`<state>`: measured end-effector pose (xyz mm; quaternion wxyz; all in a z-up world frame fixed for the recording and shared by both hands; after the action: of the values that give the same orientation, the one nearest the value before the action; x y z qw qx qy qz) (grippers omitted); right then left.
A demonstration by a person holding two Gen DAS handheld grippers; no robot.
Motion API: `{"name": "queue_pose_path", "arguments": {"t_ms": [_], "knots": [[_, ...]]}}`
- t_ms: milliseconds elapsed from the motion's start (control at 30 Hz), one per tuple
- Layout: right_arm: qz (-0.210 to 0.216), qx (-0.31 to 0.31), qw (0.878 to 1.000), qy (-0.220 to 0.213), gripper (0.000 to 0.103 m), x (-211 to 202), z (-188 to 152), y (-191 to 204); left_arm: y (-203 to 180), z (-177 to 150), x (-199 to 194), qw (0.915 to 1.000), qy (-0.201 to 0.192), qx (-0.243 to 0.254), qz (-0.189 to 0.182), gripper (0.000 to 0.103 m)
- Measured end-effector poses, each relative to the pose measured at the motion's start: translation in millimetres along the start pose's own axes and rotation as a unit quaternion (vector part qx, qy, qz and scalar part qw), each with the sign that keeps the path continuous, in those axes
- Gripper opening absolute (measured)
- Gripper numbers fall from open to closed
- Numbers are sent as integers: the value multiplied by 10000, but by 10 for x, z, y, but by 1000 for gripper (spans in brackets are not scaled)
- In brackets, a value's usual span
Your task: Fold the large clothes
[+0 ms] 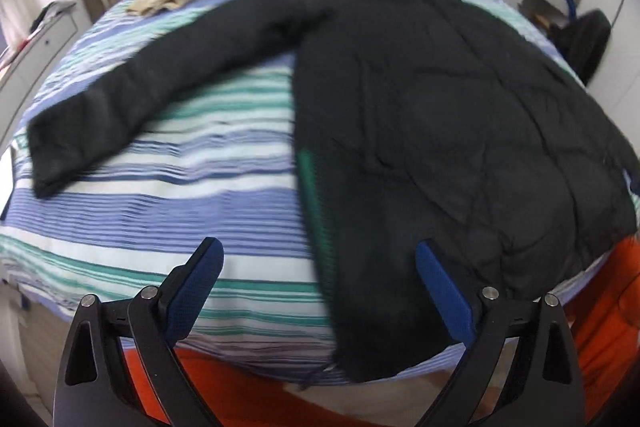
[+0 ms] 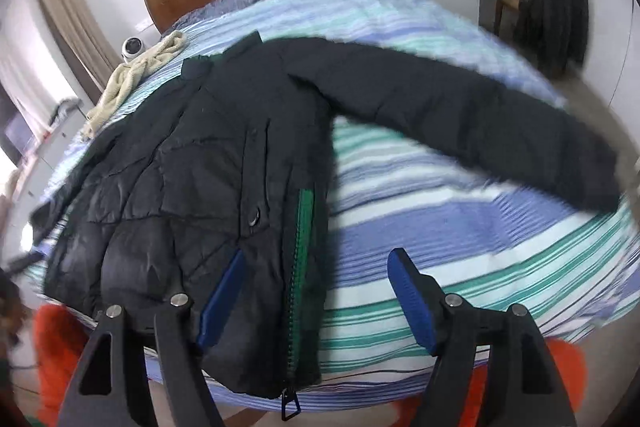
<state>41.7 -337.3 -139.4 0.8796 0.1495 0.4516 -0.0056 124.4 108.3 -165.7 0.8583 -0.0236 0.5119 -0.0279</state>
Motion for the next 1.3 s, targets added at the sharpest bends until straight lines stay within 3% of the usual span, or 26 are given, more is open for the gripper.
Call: {"name": "queue_pose_path", "arguments": {"t_ms": [200, 267, 333, 367, 433, 533, 733, 867, 967, 1067, 1133, 1200, 1300], "knots": [[442, -64, 9981, 419, 75, 280, -101, 74, -13, -3, 115, 9988, 119, -371, -280, 97], [546, -192, 9968, 552, 75, 352, -136, 155, -13, -5, 122, 9984, 121, -409, -366, 93], [600, -322, 9960, 577, 74, 378, -151, 227, -44, -50, 139, 9973, 197, -386, -587, 64], [568, -370, 9960, 579, 74, 370, -158, 254, -59, -43, 160, 9966, 253, -385, -686, 56], [487, -473, 9961, 563, 52, 354, -141, 288, -91, -31, 175, 9975, 231, -331, -587, 38], [455, -602, 9957, 532, 31, 300, -135, 313, -144, -17, 159, 9982, 188, -206, -529, 25], [327, -775, 9950, 530, 21, 215, -148, 345, -210, -95, 57, 9990, 131, 60, -428, 18], [302, -724, 9956, 521, 21, 181, -159, 313, -227, -190, 39, 9991, 126, 199, -354, 20], [237, -709, 9962, 442, 23, 234, -123, 317, -239, -153, 72, 9994, 89, 228, -226, 29], [178, -556, 9976, 365, 39, 226, -130, 276, -191, -129, -31, 9998, -40, 89, -169, 54], [108, -476, 9986, 192, 55, 133, -117, 225, -153, -110, -186, 9994, -337, 17, 0, 84], [-54, -449, 9990, 32, 57, 25, -105, 177, -131, -73, -367, 9972, -720, -22, 225, 93], [-364, -382, 9983, -232, 61, -158, -41, 75, -128, -10, -596, 9923, -1149, -37, 471, 96]]}}
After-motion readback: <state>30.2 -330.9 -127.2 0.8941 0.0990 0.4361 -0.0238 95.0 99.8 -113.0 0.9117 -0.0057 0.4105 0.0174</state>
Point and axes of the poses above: each gripper's, at about its wrist camera, not at the fingertips, and x roughly the way its jaws point, y to its left, z to its top, the point moved 3 cm from there along x, roughly the way its jaws point, and after that the axes turned 4 degrees about -x, right-handed, at the moved point
